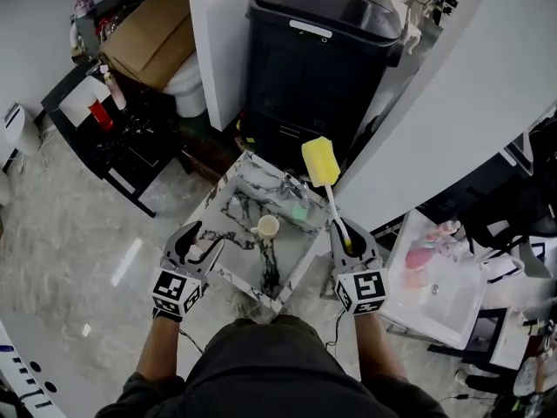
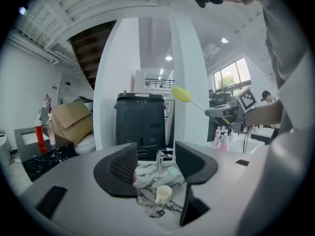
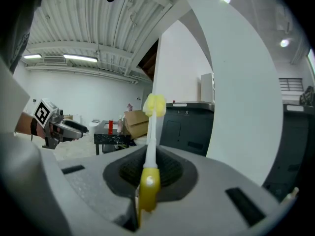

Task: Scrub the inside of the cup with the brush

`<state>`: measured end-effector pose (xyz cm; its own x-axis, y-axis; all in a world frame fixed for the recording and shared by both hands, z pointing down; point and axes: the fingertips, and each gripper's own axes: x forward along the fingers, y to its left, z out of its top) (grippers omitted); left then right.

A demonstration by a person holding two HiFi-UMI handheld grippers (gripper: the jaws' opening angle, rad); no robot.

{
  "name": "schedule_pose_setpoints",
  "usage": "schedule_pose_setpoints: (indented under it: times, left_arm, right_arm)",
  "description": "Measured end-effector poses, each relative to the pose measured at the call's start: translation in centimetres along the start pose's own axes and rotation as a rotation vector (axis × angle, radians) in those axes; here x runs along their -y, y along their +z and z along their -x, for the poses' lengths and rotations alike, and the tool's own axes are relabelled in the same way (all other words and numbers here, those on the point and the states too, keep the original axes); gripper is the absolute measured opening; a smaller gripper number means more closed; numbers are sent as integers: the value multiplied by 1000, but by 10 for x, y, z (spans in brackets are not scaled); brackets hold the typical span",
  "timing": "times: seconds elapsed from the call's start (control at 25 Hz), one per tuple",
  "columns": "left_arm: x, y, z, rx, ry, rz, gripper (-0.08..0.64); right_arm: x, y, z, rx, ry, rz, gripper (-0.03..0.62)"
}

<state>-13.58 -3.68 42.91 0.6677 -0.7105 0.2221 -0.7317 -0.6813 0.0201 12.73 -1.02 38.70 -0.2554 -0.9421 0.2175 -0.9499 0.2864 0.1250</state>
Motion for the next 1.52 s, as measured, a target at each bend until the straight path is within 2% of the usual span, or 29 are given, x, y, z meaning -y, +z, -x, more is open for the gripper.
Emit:
schedule_pose_setpoints:
  times: [0.12,0.28,0.6,0.88,1.04,1.32,1.52]
  left_arm:
    - [3,-6,-10,-25,-9,-22,242]
    - [3,-31,-34,-96,-48,-44,241]
    - [10,-107,-96,-278,-151,-88,239]
    - [8,-182,-140,-448,-211,-114,238]
    - [8,-221,-156,-543,-242,-132,235]
    - [13,-284,-177,-702,-326,-210,232]
    - [13,-316,-190,-770,-355,-225,227]
  right_arm:
    - [3,-2,-3,-1,9,-4,34]
    - [6,-4,-11,-1,16,-9,34]
    - [18,-13,-27,-16,29,-14,34]
    - [26,-25,-39,-36,42,-22,34]
    - [31,-29,-46,-49,46,-26,34]
    - [39,-37,-53,-74,45,-15,34]
    - [45,-40,-60,-84,43,-7,34]
